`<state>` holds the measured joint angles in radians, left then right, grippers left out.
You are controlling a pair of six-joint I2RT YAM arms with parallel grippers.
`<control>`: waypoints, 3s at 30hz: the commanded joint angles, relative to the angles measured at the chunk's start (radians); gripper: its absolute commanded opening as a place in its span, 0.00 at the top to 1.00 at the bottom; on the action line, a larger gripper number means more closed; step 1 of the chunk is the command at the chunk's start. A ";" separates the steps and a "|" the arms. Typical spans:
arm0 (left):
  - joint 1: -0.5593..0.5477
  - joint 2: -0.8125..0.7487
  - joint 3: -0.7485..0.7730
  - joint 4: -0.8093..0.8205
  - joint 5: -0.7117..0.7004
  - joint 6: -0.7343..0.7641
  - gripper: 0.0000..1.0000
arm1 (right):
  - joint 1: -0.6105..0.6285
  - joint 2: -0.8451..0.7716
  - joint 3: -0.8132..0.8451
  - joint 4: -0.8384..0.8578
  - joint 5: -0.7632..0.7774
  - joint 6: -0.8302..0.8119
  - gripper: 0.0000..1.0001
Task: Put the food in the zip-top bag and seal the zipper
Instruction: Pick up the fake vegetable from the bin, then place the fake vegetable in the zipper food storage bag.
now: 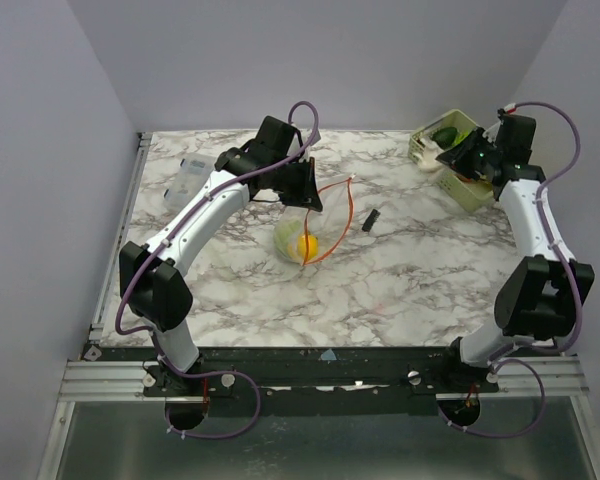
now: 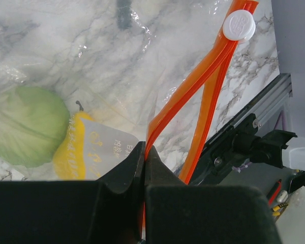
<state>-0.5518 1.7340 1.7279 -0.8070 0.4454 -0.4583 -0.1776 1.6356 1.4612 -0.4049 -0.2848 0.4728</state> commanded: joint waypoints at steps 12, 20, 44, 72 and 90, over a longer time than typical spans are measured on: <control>0.010 0.014 0.067 -0.021 0.014 -0.004 1.00 | 0.227 -0.482 -0.367 0.316 -0.459 0.269 0.99; 0.021 0.018 0.059 -0.008 0.064 -0.010 1.00 | 0.334 -0.512 -0.389 0.533 -0.705 0.268 0.99; 0.061 -0.021 0.002 0.057 0.206 -0.057 1.00 | 0.567 -0.446 -0.472 0.293 -0.245 -0.120 0.99; 0.058 -0.029 0.022 0.070 0.200 -0.106 1.00 | 0.742 -0.341 -0.271 -0.015 0.267 -0.112 0.99; 0.047 0.019 0.125 -0.015 0.127 -0.060 1.00 | 0.795 -0.284 -0.173 -0.187 0.478 -0.152 1.00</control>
<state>-0.4931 1.7451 1.8297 -0.8238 0.5560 -0.5159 0.6136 1.3342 1.2343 -0.5198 0.1383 0.3386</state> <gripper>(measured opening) 0.009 0.229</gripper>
